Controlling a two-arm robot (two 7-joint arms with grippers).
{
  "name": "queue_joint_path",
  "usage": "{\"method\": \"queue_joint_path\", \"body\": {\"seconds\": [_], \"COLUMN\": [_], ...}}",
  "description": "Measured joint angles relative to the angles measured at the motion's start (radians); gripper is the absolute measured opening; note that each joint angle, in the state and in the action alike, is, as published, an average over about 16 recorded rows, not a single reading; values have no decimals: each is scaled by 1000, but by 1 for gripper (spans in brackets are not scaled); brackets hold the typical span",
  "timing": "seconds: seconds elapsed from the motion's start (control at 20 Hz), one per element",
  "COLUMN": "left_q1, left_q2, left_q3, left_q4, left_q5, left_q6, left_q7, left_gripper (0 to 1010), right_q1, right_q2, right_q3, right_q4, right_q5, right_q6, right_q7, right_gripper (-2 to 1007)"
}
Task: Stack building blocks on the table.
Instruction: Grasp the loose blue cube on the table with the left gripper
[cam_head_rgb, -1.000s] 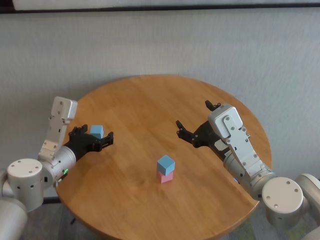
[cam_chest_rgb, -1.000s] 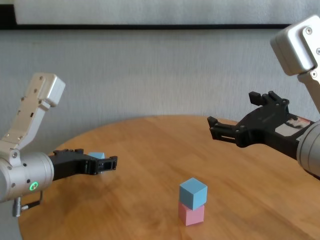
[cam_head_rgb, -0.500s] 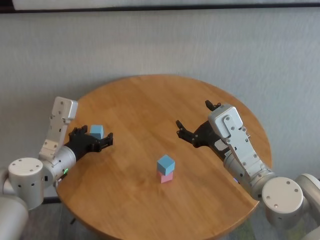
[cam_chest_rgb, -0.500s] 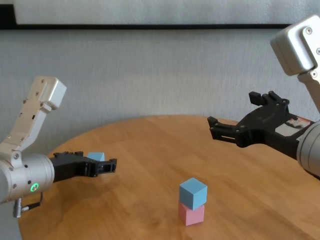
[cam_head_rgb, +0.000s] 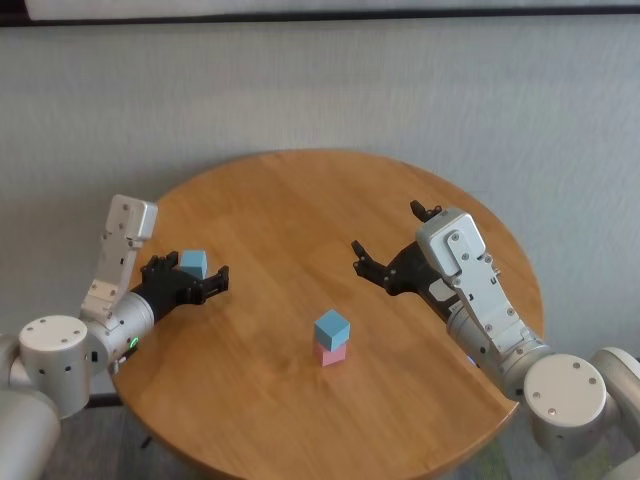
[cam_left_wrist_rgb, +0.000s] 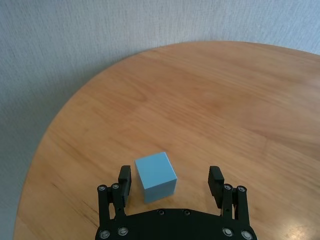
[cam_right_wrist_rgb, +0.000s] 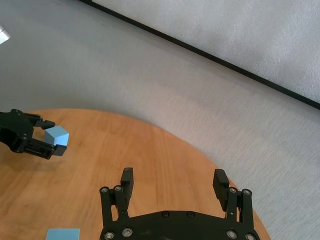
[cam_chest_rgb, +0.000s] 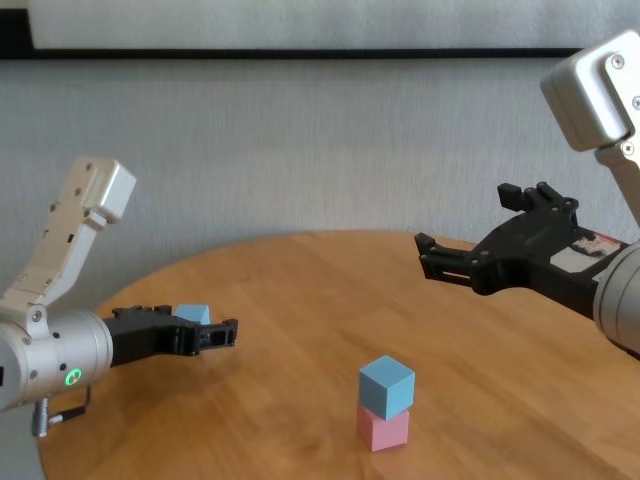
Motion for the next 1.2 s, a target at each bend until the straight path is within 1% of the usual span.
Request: {"method": "queue_joint_path", "body": {"seconds": [0.55,1.2], "left_q1": [-22,-33], "left_q2": [-8,-15], "left_q3": [-6,-20], "left_q4": [47,82], "left_q5": [8,6], "left_q6": [-20,-60], "left_q7": [-1,-13], "left_gripper": [1000,1000], "right_q1": [0,0], "right_q2": [0,0], "right_q3": [0,0], "right_q4": [0,0], "right_q5": [0,0], "right_q6": [0,0], "right_q7": [0,0], "right_gripper": [1005,1005]}}
